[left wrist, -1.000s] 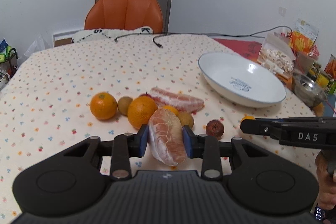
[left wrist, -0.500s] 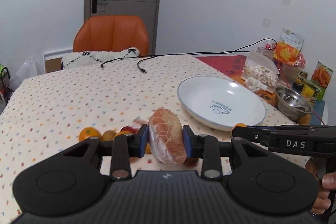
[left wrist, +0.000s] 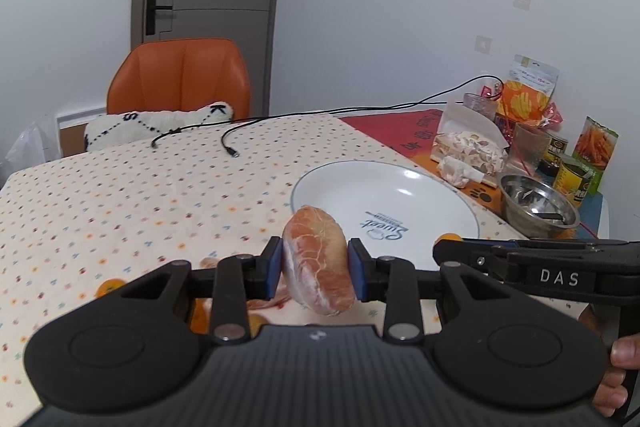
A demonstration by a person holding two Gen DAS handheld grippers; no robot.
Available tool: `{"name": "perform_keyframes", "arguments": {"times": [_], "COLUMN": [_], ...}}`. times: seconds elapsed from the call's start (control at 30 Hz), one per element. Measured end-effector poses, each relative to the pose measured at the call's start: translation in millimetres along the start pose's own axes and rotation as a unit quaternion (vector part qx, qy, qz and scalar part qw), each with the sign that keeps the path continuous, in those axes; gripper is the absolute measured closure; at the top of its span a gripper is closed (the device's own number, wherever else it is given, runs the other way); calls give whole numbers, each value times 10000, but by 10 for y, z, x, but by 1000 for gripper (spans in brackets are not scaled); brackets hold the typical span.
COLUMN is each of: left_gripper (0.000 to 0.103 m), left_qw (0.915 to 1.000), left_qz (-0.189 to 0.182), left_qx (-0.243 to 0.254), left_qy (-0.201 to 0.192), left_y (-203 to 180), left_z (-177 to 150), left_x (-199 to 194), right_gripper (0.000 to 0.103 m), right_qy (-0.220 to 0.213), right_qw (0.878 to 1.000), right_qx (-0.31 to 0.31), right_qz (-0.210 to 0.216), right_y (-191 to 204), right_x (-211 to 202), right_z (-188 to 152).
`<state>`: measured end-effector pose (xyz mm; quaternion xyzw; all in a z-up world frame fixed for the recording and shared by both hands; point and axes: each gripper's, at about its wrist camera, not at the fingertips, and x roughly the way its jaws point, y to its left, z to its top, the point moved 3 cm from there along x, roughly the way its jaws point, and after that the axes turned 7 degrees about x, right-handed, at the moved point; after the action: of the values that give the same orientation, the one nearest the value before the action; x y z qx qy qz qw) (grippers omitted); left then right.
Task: Organize fruits
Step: 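Carry the pomelo segment and the kumquat over the white plate with both tools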
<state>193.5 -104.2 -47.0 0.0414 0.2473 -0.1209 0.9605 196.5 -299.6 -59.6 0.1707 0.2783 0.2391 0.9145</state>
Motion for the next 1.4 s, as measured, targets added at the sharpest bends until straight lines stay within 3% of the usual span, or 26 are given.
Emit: {"name": "perform_keyframes", "arguments": {"times": [0.77, 1.03, 1.17, 1.4], "left_gripper": [70, 68, 63, 38], "left_qw": [9988, 9988, 9990, 9992], "left_qz": [-461, -430, -346, -224], "left_qx": [137, 52, -16, -210], "left_qy": [109, 213, 266, 273], "left_y": [-372, -377, -308, -146], "left_z": [232, 219, 199, 174], "left_x": [610, 716, 718, 589], "right_gripper": [80, 80, 80, 80], "right_qy": [-165, -158, -133, -118], "right_qw": [9990, 9989, 9990, 9990], "right_qx": [256, 310, 321, 341], "right_qz": [-320, -298, -293, -274], "right_y": [-385, -393, -381, -322], "right_x": [55, 120, 155, 225], "right_z": [115, 108, 103, 105]}}
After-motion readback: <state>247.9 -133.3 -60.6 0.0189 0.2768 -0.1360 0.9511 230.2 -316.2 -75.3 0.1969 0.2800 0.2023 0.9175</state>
